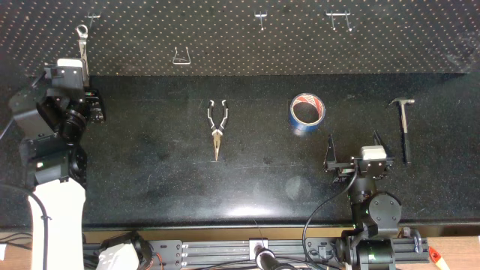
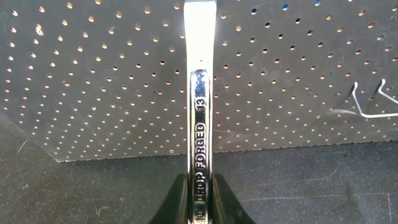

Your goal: Place Tools Onto Pegboard

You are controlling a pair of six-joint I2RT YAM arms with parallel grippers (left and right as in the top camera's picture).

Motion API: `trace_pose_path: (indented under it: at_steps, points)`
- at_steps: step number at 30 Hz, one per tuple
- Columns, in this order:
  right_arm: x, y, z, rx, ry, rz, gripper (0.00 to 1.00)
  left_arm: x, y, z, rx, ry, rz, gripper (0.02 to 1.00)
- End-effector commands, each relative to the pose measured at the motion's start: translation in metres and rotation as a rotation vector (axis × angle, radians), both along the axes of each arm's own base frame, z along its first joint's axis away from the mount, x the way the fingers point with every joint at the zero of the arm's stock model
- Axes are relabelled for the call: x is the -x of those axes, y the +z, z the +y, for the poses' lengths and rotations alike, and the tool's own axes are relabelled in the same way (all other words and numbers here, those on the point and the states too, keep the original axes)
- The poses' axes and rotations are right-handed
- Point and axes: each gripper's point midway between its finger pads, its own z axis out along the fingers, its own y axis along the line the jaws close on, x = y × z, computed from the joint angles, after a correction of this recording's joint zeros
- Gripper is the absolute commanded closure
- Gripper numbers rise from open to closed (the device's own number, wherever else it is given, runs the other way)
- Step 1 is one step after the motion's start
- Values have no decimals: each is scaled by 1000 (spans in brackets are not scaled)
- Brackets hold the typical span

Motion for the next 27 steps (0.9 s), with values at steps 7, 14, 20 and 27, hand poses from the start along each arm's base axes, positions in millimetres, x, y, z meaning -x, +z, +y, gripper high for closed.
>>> trace_pose_path:
  at_steps: [7,14,20,27]
  points:
    - [0,0,0,-13,0,-1,9,-3,-8,2,7,5,19,989]
    - [0,0,0,-13,0,-1,14,-5,-13,2,11,5,31,989]
    - [0,0,0,-13,0,-1,12,-12,-14,4,6,1,18,989]
    - [0,0,0,-13,0,-1,12,-15,-22,4,13,-4,33,989]
